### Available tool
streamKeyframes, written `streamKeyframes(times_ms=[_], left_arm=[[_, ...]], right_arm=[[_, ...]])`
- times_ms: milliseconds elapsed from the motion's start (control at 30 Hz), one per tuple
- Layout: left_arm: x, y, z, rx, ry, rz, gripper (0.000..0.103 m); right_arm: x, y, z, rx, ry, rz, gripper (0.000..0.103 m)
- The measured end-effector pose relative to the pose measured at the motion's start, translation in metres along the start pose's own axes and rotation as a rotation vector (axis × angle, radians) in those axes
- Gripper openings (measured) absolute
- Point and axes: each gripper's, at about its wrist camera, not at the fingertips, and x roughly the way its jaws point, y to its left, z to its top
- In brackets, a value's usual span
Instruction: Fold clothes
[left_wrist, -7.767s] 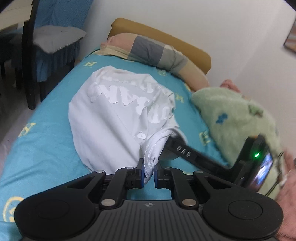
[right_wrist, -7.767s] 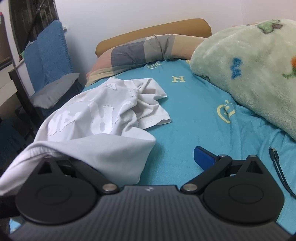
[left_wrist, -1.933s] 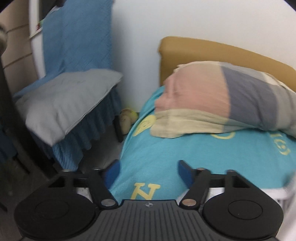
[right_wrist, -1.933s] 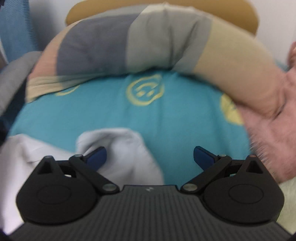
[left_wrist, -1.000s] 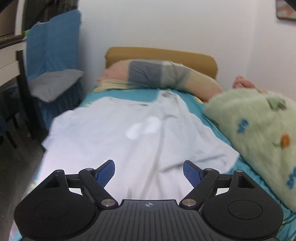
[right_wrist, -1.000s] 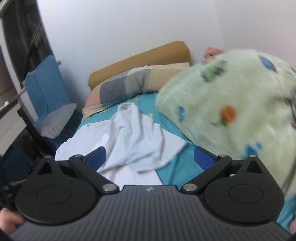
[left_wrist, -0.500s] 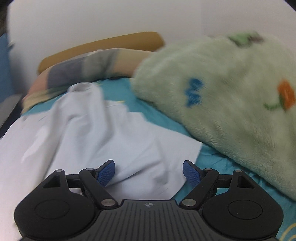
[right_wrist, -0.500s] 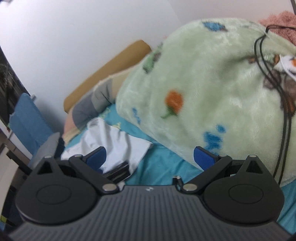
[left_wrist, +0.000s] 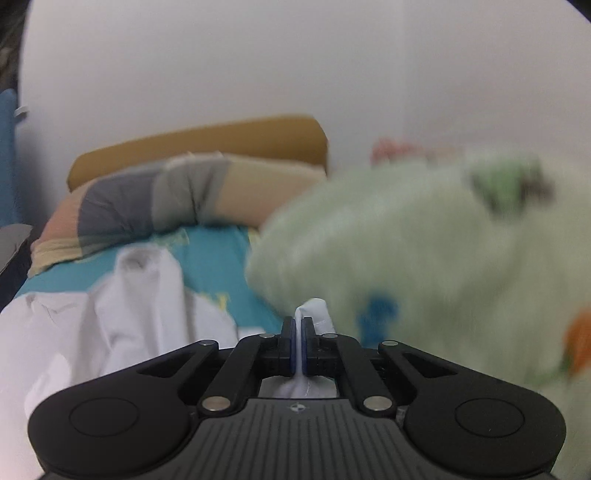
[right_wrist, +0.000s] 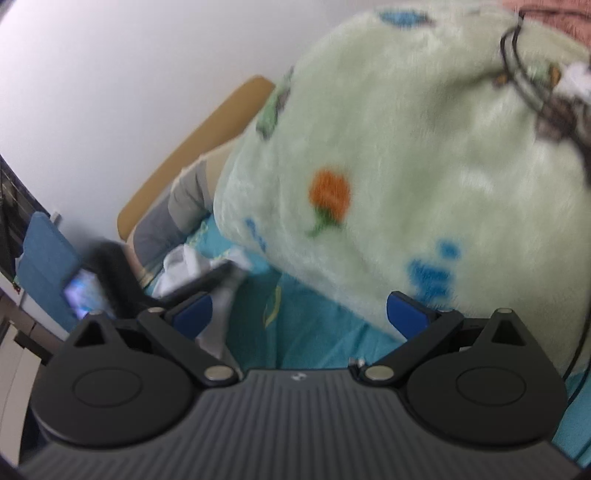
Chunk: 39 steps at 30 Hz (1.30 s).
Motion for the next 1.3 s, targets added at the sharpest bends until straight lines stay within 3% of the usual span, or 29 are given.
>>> streamKeyframes(times_ms=[133, 233, 367, 467, 600, 667, 733, 833, 1000, 1167, 1300], left_arm=[[-0.014, 0.011, 0.062, -0.104, -0.097, -0.034, 0.003], [-0.002, 0.001, 0.104, -0.164, -0.128, -0.049, 0.003], [0.030, -0.022, 0.128, -0.202, -0.095, -0.041, 0.003], [0.053, -0.028, 0.117, -0.267, -0.025, -0.049, 0.007], [0.045, -0.015, 0.096, -0.262, 0.027, -0.057, 0.049], [0.027, -0.005, 0.086, -0.216, 0.043, -0.048, 0.058], [-0.003, 0.013, 0.071, -0.160, 0.047, -0.043, 0.077], [-0.059, 0.052, 0.031, -0.134, 0.085, -0.005, 0.079], [-0.159, 0.112, -0.052, -0.262, 0.262, 0.018, 0.078], [-0.243, 0.130, -0.103, -0.281, 0.293, 0.076, 0.078], [-0.262, 0.141, -0.110, -0.322, 0.274, 0.079, 0.078]], right_arm=[[-0.023, 0.008, 0.004, -0.048, -0.128, -0.063, 0.103], [-0.030, 0.015, 0.002, -0.102, -0.186, -0.105, 0.103], [-0.019, 0.007, 0.002, -0.055, -0.152, -0.111, 0.103], [-0.010, 0.003, -0.001, -0.037, -0.120, -0.104, 0.103], [-0.002, 0.002, -0.008, -0.033, -0.090, -0.070, 0.103], [0.000, 0.003, -0.009, -0.033, -0.085, -0.043, 0.103], [0.000, 0.005, -0.009, -0.038, -0.086, -0.025, 0.103], [0.001, 0.012, -0.011, -0.062, -0.095, -0.036, 0.103], [0.005, 0.020, -0.016, -0.085, -0.058, -0.015, 0.103], [0.001, 0.038, -0.042, -0.195, 0.083, 0.053, 0.102], [-0.017, 0.062, -0.077, -0.346, 0.246, 0.103, 0.097]])
